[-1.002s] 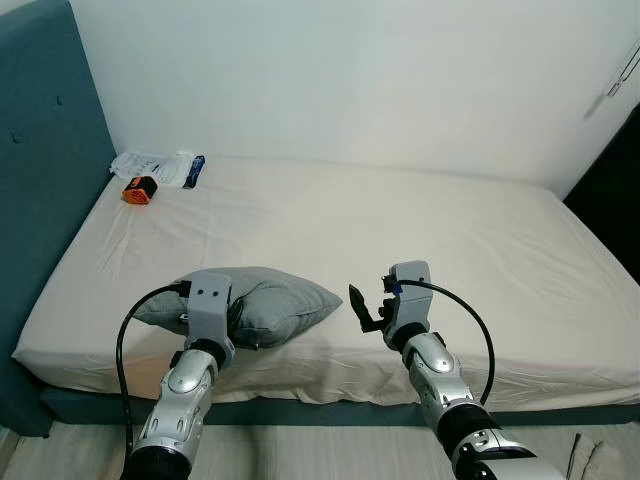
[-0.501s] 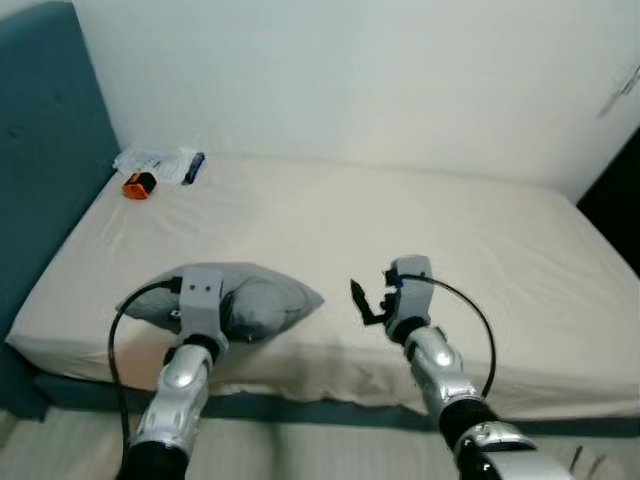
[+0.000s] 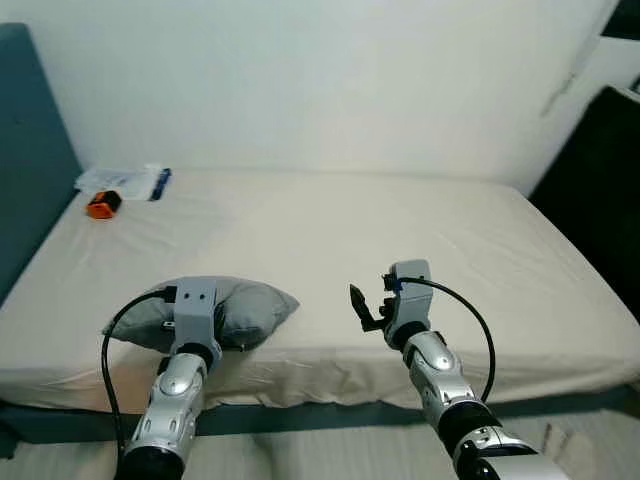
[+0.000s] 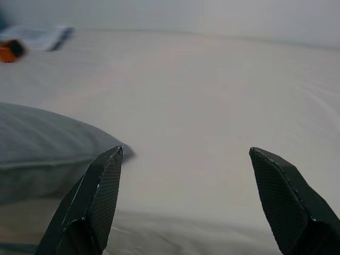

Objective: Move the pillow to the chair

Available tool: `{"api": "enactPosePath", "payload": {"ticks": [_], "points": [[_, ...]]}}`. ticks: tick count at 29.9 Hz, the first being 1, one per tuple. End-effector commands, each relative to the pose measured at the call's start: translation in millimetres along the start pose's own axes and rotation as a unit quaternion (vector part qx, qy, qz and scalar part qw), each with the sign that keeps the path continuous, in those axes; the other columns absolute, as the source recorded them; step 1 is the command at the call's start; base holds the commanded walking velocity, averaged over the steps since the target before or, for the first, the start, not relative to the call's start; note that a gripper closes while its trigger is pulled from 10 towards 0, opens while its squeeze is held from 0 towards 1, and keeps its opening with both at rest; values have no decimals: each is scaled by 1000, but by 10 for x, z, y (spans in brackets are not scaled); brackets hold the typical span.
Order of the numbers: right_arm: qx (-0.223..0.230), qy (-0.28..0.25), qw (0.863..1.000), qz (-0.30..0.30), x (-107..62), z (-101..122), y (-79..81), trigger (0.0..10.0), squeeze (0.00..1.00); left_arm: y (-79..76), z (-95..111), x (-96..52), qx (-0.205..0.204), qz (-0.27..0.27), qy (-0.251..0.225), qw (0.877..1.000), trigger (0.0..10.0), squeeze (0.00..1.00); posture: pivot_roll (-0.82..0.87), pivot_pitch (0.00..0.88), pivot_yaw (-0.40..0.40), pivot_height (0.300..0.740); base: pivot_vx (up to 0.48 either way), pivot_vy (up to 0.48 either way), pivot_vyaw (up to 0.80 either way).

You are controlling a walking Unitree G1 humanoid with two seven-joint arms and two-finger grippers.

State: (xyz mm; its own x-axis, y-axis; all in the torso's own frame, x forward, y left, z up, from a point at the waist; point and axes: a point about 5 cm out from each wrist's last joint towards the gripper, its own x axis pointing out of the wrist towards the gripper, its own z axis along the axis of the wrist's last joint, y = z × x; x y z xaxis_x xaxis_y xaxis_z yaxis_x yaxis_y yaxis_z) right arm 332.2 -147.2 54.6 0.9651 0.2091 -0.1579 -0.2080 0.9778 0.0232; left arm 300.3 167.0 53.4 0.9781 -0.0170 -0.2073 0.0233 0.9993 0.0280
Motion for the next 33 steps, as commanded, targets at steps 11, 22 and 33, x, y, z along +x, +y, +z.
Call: {"api": "enactPosePath", "payload": {"ticks": [11, 22, 33], "points": [[-11, 12, 1000, -22, -14, -13, -100, 10000, 0, 27, 14, -1, 12, 14, -9, 1000, 10000, 0, 54, 0, -114, 740, 0, 0, -800], [-15, 1, 1000, -19, 21, 65, -114, 10000, 0, -193, 351, -3, -167, -74, -90, 979, 10000, 0, 50, 0, -139, 740, 0, 0, -800], [-22, -6, 1000, -10, 56, 139, -118, 10000, 0, -225, 722, -232, -254, -279, -153, 913, 10000, 0, 44, 0, -149, 740, 0, 0, -800]]}}
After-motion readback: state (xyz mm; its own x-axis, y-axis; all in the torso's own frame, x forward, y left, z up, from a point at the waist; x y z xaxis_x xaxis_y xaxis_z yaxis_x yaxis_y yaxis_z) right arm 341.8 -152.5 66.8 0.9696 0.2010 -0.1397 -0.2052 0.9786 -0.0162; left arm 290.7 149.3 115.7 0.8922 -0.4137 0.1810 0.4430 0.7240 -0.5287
